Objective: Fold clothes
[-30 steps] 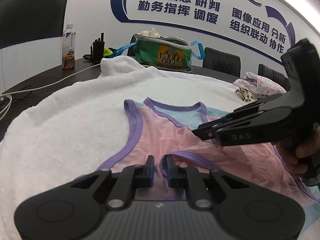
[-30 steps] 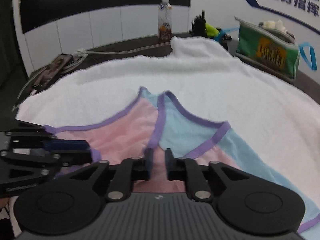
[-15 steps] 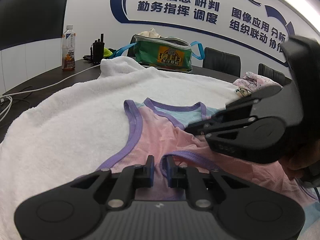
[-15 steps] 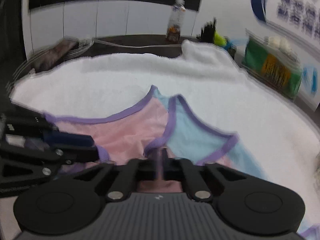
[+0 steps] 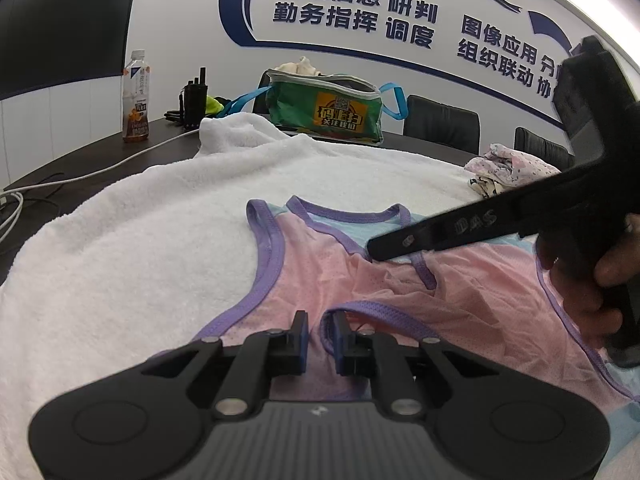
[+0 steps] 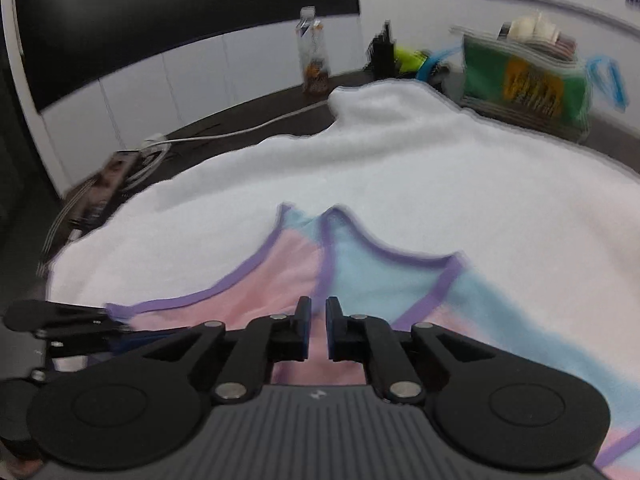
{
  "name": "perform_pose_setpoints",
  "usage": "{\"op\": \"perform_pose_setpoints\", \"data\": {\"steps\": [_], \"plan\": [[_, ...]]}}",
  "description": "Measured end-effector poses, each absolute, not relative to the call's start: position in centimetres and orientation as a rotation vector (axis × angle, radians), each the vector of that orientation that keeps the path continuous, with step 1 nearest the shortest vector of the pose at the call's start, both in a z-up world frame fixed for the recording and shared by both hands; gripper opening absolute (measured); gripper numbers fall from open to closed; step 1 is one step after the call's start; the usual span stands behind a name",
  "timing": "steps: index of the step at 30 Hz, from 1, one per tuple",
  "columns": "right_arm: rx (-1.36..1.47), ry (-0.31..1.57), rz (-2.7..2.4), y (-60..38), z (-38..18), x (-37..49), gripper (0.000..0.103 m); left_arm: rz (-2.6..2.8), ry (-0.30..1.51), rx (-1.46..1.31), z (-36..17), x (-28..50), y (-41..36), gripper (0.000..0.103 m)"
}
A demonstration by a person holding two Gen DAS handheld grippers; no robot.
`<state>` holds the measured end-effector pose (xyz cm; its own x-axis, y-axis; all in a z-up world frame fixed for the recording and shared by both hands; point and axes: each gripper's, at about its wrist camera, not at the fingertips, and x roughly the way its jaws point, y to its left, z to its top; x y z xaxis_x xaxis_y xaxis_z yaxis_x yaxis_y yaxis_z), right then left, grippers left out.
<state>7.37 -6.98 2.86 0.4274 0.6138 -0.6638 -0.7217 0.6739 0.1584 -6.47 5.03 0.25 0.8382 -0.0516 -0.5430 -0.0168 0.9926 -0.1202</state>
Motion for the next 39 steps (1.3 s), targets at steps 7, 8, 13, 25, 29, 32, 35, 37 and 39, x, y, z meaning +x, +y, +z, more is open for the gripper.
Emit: {"op": "perform_pose_setpoints", "data": {"steps": [7, 8, 13, 25, 29, 32, 35, 37, 39], "plan": [[-0.255, 0.751, 0.839, -4.3, 1.2, 6.0, 0.019, -0.02, 0.577, -0.119, 0.2, -6.5, 5.0, 0.011], [-0.293, 0.731, 0.835, -3.8, 1.0, 5.7, 0.019, -0.02, 0.577, -0.118, 0.2, -6.5, 5.0, 0.011], [-0.56, 0.615, 0.838, -1.7, 1.3, 3.2, 0.003, -0.021, 0.577, -0.115, 0.2, -6.4, 5.0, 0.011], [-0.737, 0.42, 0.787, -2.0, 3.7, 3.7, 0.032, -0.025, 0.578, -0.126, 0.2, -6.3, 5.1, 0.012], [-0.49, 0.52, 0.779, -5.2, 5.4, 5.7, 0.032, -0.026, 0.577, -0.13, 0.1, -6.4, 5.2, 0.012], [-0.341, 0.614, 0.811, -7.2, 5.7, 6.9, 0.032, -0.025, 0.577, -0.13, 0.1, -6.4, 5.1, 0.012], [-0.225, 0.712, 0.863, -8.2, 4.8, 7.8, 0.032, -0.024, 0.576, -0.128, 0.1, -6.5, 5.1, 0.012], [-0.18, 0.762, 0.889, -8.2, 3.7, 8.3, 0.032, -0.024, 0.576, -0.127, 0.1, -6.4, 5.1, 0.012], [-0.168, 0.812, 0.888, -7.7, 2.4, 8.7, 0.02, -0.024, 0.576, -0.125, 0.2, -6.4, 5.0, 0.012]]}}
